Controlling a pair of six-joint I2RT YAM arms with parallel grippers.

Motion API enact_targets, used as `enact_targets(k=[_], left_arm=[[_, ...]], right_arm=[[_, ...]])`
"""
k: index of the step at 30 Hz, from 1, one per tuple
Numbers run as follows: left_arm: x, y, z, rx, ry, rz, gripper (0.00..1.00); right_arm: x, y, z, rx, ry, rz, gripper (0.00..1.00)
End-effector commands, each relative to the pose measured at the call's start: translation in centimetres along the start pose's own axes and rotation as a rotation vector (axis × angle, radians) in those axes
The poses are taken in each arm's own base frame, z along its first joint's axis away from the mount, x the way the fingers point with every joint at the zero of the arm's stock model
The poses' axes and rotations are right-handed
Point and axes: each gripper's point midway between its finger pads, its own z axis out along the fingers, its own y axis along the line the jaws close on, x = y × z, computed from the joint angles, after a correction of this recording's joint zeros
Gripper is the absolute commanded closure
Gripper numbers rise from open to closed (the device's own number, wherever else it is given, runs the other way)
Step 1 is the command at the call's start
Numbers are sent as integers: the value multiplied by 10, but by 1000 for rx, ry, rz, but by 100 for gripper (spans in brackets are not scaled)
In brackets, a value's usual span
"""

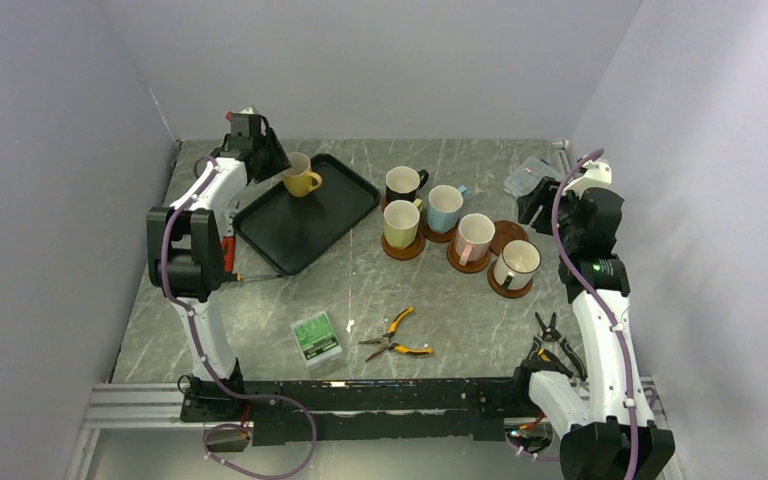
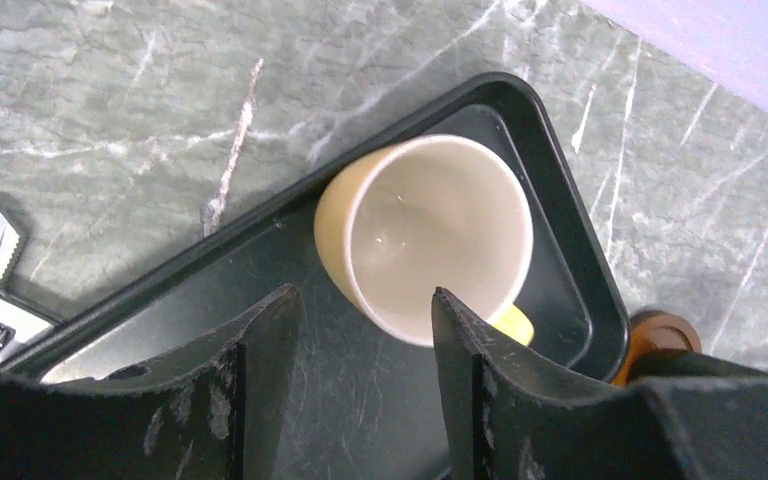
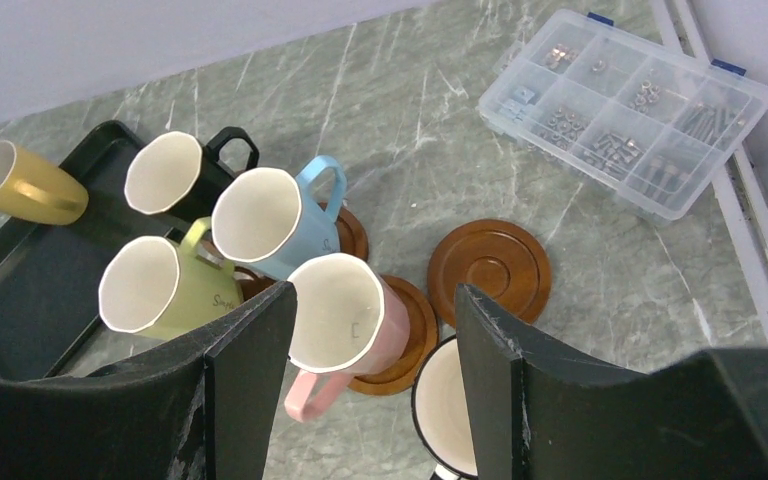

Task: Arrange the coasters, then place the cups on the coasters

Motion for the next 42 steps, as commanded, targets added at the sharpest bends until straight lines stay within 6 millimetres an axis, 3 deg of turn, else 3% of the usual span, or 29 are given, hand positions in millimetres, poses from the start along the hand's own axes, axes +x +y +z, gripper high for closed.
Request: enact_targets(k=[1, 9, 16, 19, 23, 28, 32, 35, 39, 42], left_arm=[[-24, 0, 10, -10, -50, 2, 44], [-12, 10, 31, -38, -8, 20, 53], [-4, 14, 34, -43, 20, 39, 63], [-1, 15, 35, -46, 35, 52, 73], [-9, 11, 24, -35, 11, 61, 96], [-34, -4, -14, 10, -65, 94, 97], [-41, -14, -61, 40, -111, 124, 97], [-19, -21, -95, 61, -93, 138, 97], [24, -35, -140, 98, -66, 157, 97], [63, -44, -163, 110, -17, 181, 97]], right_arm=[[-32, 13, -6, -46, -81, -7, 37], [-33, 20, -9, -79, -86, 4, 37], [-29, 17, -9, -63, -66, 15, 38], [-30, 15, -11, -49, -58, 2, 39], [-36, 17, -15, -43, -63, 7, 40], [-41, 26, -17, -80, -24, 4, 41], [-41, 60, -20, -255, -3, 35, 42], [-34, 85, -16, -313, 27, 43, 42], [-7, 140, -10, -362, 120, -32, 41], [16, 177, -4, -399, 198, -31, 41]])
